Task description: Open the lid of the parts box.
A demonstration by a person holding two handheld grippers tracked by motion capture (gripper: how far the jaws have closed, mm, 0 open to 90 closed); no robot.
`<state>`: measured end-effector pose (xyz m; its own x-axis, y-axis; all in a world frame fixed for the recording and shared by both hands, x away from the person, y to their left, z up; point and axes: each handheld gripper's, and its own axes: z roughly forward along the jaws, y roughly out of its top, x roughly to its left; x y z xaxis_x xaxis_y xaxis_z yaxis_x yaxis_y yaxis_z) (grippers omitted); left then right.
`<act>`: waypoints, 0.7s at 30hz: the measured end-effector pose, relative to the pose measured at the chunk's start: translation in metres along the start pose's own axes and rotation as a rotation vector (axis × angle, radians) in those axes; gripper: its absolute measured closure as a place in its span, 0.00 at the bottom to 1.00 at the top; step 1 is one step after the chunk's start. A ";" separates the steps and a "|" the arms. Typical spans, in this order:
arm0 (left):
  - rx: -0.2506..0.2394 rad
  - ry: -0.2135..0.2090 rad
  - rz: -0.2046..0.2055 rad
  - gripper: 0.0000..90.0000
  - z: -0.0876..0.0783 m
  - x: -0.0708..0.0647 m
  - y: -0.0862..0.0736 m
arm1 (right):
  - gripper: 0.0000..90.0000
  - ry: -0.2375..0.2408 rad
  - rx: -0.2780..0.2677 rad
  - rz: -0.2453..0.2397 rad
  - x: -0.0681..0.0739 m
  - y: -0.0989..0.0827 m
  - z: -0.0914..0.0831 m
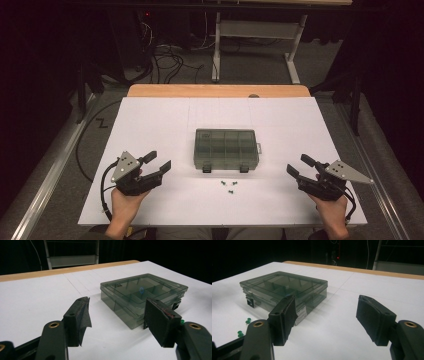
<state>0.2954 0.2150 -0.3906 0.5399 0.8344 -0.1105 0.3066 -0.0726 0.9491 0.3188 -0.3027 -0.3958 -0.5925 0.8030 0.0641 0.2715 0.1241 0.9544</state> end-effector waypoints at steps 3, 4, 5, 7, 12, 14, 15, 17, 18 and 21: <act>0.015 0.000 -0.009 0.40 0.001 0.000 0.000 | 0.38 0.001 0.002 0.002 0.001 0.000 0.000; 0.015 0.001 -0.009 0.39 0.001 0.000 0.000 | 0.38 0.000 0.002 0.002 0.001 0.000 0.000; 0.014 0.001 -0.010 0.39 0.001 0.000 0.000 | 0.38 0.000 0.002 0.002 0.001 0.000 0.000; 0.012 0.001 -0.015 0.38 0.001 0.001 0.001 | 0.38 -0.003 0.003 0.007 0.001 0.000 0.000; 0.019 0.005 -0.017 0.36 0.001 0.001 0.001 | 0.38 -0.011 -0.003 0.014 0.000 0.000 -0.002; 0.020 0.007 -0.011 0.36 0.001 0.001 0.002 | 0.38 -0.011 -0.003 0.015 0.000 0.000 -0.002; 0.022 0.007 -0.008 0.35 0.001 0.001 0.002 | 0.38 -0.012 -0.005 0.013 0.000 0.000 -0.002; 0.023 0.004 -0.007 0.35 0.001 0.001 0.002 | 0.38 -0.011 -0.008 0.012 0.000 0.000 -0.002; 0.023 0.004 -0.007 0.35 0.001 0.001 0.002 | 0.38 -0.011 -0.008 0.012 0.000 0.000 -0.002; 0.019 0.005 -0.008 0.35 0.001 0.002 0.002 | 0.38 -0.010 -0.010 0.014 0.000 0.000 -0.003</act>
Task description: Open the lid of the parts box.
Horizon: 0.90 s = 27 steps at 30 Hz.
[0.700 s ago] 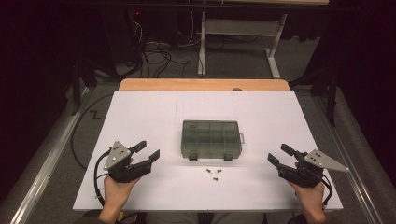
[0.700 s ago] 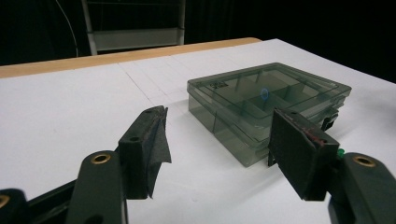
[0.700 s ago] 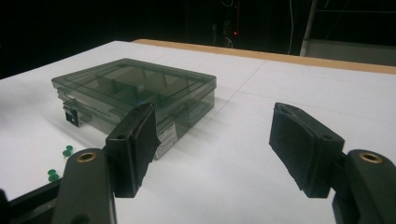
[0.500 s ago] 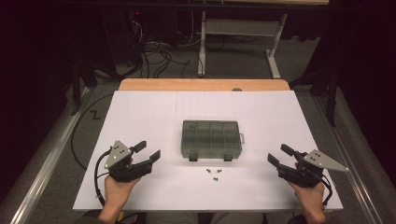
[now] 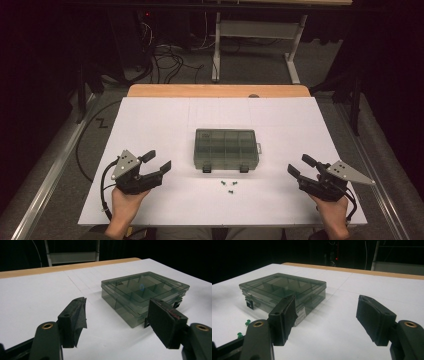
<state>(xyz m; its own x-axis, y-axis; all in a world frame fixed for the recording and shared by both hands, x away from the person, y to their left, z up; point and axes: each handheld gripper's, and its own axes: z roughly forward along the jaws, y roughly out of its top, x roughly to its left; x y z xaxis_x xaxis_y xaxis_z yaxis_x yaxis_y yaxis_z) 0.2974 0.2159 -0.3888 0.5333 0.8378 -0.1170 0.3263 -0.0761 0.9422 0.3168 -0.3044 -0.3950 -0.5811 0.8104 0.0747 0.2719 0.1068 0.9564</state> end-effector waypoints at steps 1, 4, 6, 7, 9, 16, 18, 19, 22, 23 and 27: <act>-0.002 -0.001 -0.001 0.35 0.000 0.000 0.000 | 0.38 0.002 0.000 0.000 0.000 0.000 0.000; -0.005 -0.005 -0.006 0.35 0.000 0.000 0.000 | 0.38 0.000 -0.004 0.000 0.000 0.000 0.000; -0.012 -0.007 -0.012 0.34 -0.001 0.001 0.000 | 0.38 0.002 -0.003 0.002 0.000 0.000 -0.001; -0.014 -0.008 -0.013 0.34 -0.001 0.001 0.000 | 0.38 0.000 -0.006 -0.001 0.001 0.000 -0.001; -0.014 -0.010 -0.015 0.34 -0.001 0.001 0.000 | 0.38 0.003 -0.010 -0.007 0.002 0.000 -0.003; -0.013 -0.016 -0.012 0.34 0.000 0.001 0.001 | 0.38 -0.003 -0.017 0.002 0.001 0.000 -0.005; -0.010 -0.015 -0.011 0.34 0.001 0.002 0.001 | 0.38 -0.004 -0.014 -0.005 0.002 0.000 -0.004; -0.011 -0.014 -0.010 0.34 0.001 0.002 0.001 | 0.38 -0.002 -0.011 -0.005 0.002 0.000 -0.003; -0.005 -0.008 -0.009 0.34 0.004 0.002 0.002 | 0.38 -0.006 -0.013 -0.012 0.003 0.001 -0.002; -0.006 -0.010 -0.008 0.34 0.004 0.002 0.002 | 0.38 -0.006 -0.013 -0.012 0.003 0.001 -0.002; -0.007 -0.018 -0.003 0.35 0.006 0.001 0.003 | 0.38 0.000 -0.011 -0.006 0.003 0.001 0.001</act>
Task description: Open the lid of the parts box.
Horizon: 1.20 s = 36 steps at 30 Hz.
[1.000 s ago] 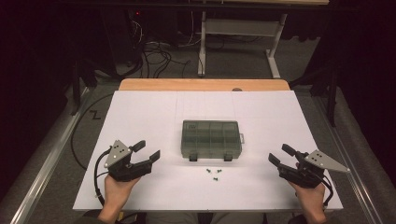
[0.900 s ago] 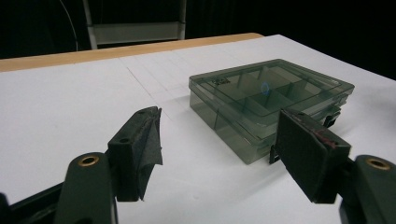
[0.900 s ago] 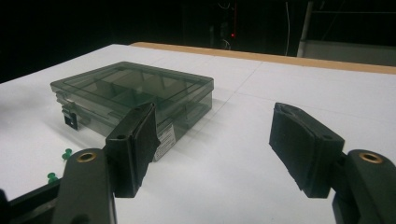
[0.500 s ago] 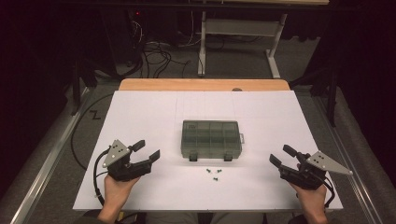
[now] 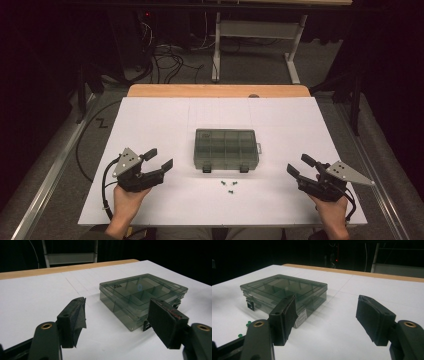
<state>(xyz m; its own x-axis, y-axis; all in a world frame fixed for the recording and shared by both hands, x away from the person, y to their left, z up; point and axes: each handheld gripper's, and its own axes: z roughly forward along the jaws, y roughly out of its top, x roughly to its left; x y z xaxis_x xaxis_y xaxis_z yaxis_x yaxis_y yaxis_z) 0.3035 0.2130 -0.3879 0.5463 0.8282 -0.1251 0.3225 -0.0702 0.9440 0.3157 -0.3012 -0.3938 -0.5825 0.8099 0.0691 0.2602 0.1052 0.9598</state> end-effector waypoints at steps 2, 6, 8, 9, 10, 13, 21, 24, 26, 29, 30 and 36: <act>0.001 -0.003 0.001 0.35 0.001 -0.001 0.000 | 0.39 0.007 0.004 0.003 0.000 0.001 0.002; 0.003 -0.005 0.003 0.35 0.003 0.000 0.002 | 0.39 0.014 0.020 -0.004 0.001 0.001 0.007; 0.000 -0.006 0.001 0.35 0.004 0.000 0.002 | 0.39 0.014 0.020 -0.008 0.001 0.002 0.010; 0.000 -0.008 0.001 0.35 0.004 0.000 0.002 | 0.39 0.017 0.021 -0.007 0.002 0.002 0.011; -0.002 -0.008 0.003 0.36 0.005 0.000 0.002 | 0.39 0.021 0.025 -0.004 0.002 0.003 0.012; -0.007 -0.005 0.002 0.37 0.006 0.001 0.003 | 0.40 0.027 0.039 -0.006 0.004 0.004 0.017; -0.006 -0.009 0.008 0.38 0.012 0.001 0.006 | 0.41 0.037 0.036 -0.007 0.005 0.006 0.022; -0.005 -0.011 0.007 0.38 0.014 0.002 0.006 | 0.41 0.039 0.038 -0.008 0.005 0.007 0.024; -0.002 -0.012 0.007 0.38 0.015 0.002 0.006 | 0.41 0.044 0.037 -0.007 0.006 0.007 0.026; -0.005 -0.013 0.005 0.38 0.017 0.002 0.007 | 0.42 0.051 0.041 -0.001 0.006 0.008 0.029; -0.003 -0.014 0.006 0.38 0.017 0.002 0.007 | 0.42 0.050 0.044 -0.006 0.007 0.008 0.032; -0.001 -0.019 0.007 0.39 0.022 0.002 0.008 | 0.43 0.042 0.046 -0.003 0.007 0.010 0.037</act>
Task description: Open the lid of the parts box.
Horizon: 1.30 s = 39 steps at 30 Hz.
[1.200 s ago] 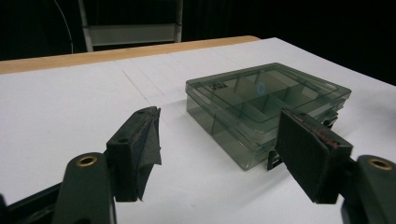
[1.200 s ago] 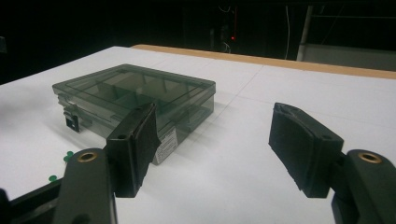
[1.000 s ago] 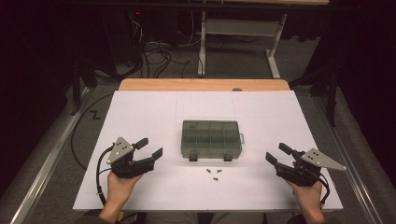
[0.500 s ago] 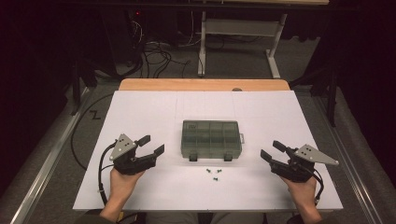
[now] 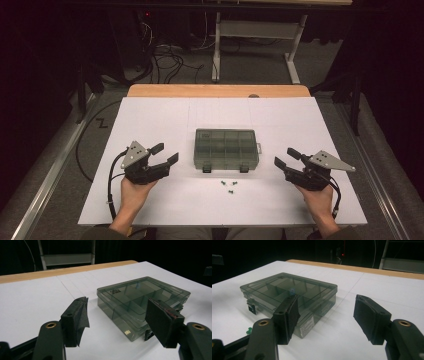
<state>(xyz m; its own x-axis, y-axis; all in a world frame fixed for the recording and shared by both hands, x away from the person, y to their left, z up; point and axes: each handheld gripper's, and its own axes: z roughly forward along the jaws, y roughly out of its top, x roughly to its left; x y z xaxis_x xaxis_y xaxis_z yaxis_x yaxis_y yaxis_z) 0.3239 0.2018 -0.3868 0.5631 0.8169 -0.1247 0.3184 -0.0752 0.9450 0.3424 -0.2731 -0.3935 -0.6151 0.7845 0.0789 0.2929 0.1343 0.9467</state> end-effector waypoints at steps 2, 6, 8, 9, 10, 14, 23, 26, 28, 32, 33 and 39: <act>0.002 -0.002 0.003 0.39 0.002 0.000 0.001 | 0.43 -0.004 0.000 0.002 0.000 0.001 0.002; 0.003 -0.006 0.002 0.39 0.005 -0.001 0.002 | 0.44 -0.003 0.005 0.000 0.001 0.002 0.006; 0.005 -0.006 0.002 0.39 0.008 -0.001 0.002 | 0.44 -0.001 0.009 0.000 0.001 0.003 0.008; 0.005 -0.006 0.001 0.40 0.009 -0.001 0.002 | 0.44 0.000 0.010 0.000 0.001 0.004 0.009; 0.007 -0.009 -0.003 0.40 0.010 -0.001 0.002 | 0.45 0.000 0.011 0.002 0.001 0.004 0.010; 0.005 -0.018 -0.016 0.40 0.014 0.000 0.003 | 0.45 0.014 0.027 0.005 0.002 0.005 0.016; 0.008 -0.021 -0.005 0.41 0.022 -0.001 0.005 | 0.47 0.027 0.028 0.005 0.004 0.008 0.026; 0.010 -0.023 -0.006 0.41 0.025 -0.001 0.004 | 0.47 0.034 0.029 0.009 0.005 0.008 0.028; 0.010 -0.029 -0.017 0.41 0.027 -0.001 0.005 | 0.47 0.037 0.032 0.010 0.006 0.009 0.030; 0.010 -0.039 -0.031 0.41 0.030 -0.002 0.005 | 0.47 0.044 0.039 0.006 0.007 0.010 0.035; 0.010 -0.041 -0.032 0.41 0.031 -0.002 0.005 | 0.47 0.047 0.040 0.009 0.008 0.010 0.037; 0.020 -0.050 -0.018 0.41 0.038 -0.005 0.007 | 0.47 0.051 0.049 0.013 0.009 0.012 0.043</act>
<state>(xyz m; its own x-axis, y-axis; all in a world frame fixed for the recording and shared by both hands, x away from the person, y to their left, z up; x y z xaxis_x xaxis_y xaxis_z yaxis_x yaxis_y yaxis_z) 0.3523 0.1750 -0.3910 0.5945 0.7885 -0.1573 0.3435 -0.0722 0.9364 0.3718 -0.2385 -0.3951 -0.6475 0.7543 0.1081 0.3358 0.1550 0.9291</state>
